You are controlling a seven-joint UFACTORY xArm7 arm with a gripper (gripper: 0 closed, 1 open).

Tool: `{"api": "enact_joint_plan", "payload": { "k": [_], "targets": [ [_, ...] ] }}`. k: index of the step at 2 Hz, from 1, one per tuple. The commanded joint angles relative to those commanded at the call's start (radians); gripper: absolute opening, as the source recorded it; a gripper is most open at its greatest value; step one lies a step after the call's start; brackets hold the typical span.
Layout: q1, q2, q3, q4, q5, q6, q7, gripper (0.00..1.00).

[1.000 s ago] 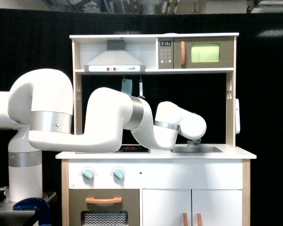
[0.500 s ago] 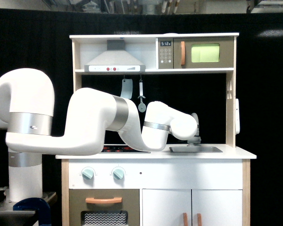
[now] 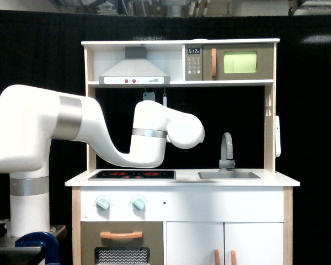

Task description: Turn on the faucet

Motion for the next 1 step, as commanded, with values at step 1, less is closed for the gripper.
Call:
{"api": "enact_joint_plan", "payload": {
  "k": [1],
  "targets": [
    [-0.190,-0.012,0.008,-0.050,-0.027,0.138,0.010,1.00]
  ]
}}
